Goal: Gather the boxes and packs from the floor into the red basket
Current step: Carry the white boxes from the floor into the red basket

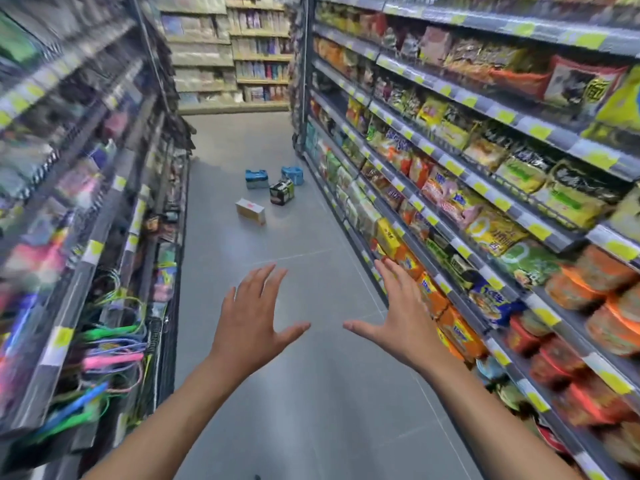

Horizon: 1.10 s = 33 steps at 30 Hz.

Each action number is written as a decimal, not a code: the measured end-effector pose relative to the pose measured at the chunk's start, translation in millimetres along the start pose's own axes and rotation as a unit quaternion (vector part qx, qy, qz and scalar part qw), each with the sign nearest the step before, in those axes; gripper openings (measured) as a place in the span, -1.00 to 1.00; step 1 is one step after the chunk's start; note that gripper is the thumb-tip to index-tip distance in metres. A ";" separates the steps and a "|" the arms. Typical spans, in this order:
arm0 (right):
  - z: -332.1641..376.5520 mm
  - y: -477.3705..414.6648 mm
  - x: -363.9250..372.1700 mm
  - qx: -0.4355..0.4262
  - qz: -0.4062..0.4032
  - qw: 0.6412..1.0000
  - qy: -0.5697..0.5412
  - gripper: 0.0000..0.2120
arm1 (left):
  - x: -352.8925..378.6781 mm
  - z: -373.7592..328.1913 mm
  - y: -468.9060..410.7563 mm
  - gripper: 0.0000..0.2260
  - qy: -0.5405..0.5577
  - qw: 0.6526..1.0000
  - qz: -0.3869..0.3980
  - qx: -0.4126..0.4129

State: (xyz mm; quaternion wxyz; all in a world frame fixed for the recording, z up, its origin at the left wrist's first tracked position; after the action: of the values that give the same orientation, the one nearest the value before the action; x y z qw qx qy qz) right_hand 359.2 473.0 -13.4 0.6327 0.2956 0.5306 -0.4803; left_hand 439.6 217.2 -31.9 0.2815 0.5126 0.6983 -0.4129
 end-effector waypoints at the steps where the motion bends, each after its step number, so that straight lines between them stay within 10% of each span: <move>1: 6.9 -11.0 4.0 -0.004 0.004 1.000 -0.001 0.15 | -2.5 11.1 -6.7 -0.15 0.001 1.000 -0.003 -0.005; 33: -18.8 -541.7 111.4 -0.103 0.114 0.987 -0.054 0.12 | 67.8 196.1 -418.8 -0.16 -0.024 0.985 -0.053 -0.165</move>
State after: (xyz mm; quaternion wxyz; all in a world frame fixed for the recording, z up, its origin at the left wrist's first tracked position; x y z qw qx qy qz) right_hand -150.1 259.7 -51.2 0.7380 0.2609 0.5053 -0.3633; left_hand 15.1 24.4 -64.7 0.3562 0.4114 0.7762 -0.3183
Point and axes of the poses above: each hand's wrist, its own y-axis away from the middle knuckle, its own x-axis out of the palm, z = x × y, the point moved 1 cm from there along -y, towards the middle knuckle, and after that the axes turned 13 degrees about y, right-handed, at the moved point
